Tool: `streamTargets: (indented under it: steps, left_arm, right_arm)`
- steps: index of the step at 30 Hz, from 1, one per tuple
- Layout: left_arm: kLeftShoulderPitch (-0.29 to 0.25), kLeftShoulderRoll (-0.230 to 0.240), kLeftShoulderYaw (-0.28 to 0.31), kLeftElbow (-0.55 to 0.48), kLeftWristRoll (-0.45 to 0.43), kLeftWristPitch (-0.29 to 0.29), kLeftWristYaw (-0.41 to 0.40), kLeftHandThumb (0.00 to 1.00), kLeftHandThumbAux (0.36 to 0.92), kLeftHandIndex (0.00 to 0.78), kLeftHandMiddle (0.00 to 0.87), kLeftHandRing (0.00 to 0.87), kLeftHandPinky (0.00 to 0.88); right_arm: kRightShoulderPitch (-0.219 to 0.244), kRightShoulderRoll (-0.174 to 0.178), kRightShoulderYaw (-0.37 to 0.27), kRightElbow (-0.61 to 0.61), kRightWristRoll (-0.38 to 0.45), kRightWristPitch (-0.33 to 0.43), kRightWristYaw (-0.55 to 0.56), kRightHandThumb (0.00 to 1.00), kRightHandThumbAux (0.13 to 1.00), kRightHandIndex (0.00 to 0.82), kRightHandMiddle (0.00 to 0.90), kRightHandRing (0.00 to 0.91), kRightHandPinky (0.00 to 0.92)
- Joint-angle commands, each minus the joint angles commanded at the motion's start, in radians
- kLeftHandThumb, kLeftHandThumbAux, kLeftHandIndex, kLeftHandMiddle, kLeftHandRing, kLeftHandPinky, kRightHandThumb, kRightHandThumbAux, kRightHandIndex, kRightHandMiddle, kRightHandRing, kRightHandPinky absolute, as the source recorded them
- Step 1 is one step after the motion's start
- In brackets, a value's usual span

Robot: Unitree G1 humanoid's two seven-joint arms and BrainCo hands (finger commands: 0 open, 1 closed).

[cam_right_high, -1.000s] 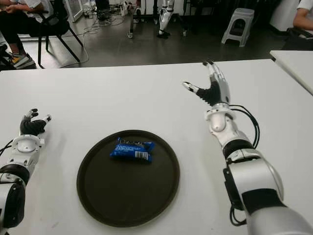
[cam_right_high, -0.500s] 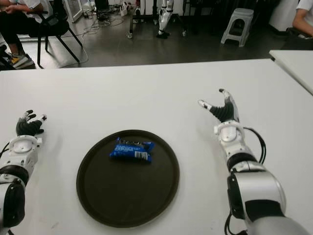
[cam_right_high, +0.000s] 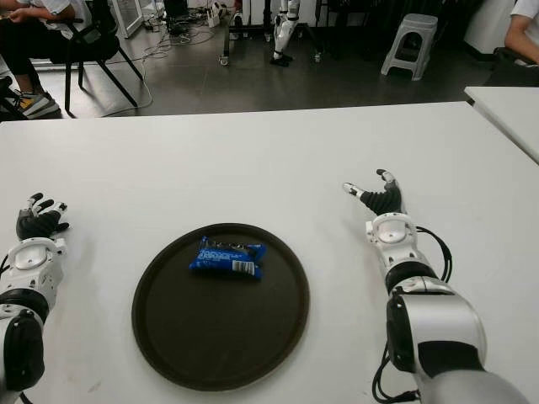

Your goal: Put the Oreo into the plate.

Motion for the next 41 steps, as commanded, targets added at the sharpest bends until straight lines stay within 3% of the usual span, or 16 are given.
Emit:
streamTargets:
  steps: [7, 17, 23, 41]
  left_arm:
    - [-0.009, 0.004, -0.026, 0.001, 0.026, 0.019, 0.001, 0.295, 0.715, 0.097, 0.177, 0.201, 0.257]
    - [-0.02, 0.024, -0.185, 0.016, 0.181, 0.117, 0.013, 0.327, 0.705, 0.059, 0.154, 0.175, 0.195]
    - [-0.02, 0.036, -0.246, 0.018, 0.24, 0.138, 0.009, 0.308, 0.707, 0.052, 0.144, 0.158, 0.162]
    - [-0.02, 0.04, -0.262, 0.022, 0.25, 0.145, 0.009, 0.242, 0.72, 0.058, 0.151, 0.174, 0.18]
  right_arm:
    - [-0.003, -0.002, 0.001, 0.001, 0.002, 0.02, 0.031, 0.147, 0.636, 0.0, 0.024, 0.035, 0.063]
    - [-0.008, 0.001, 0.013, 0.001, -0.016, 0.033, 0.046, 0.184, 0.64, 0.0, 0.032, 0.037, 0.05]
    - [-0.01, 0.004, 0.02, 0.002, -0.025, 0.039, 0.043, 0.204, 0.652, 0.0, 0.032, 0.039, 0.056]
    - [-0.013, 0.006, 0.018, 0.002, -0.019, 0.05, 0.052, 0.212, 0.65, 0.003, 0.035, 0.037, 0.06]
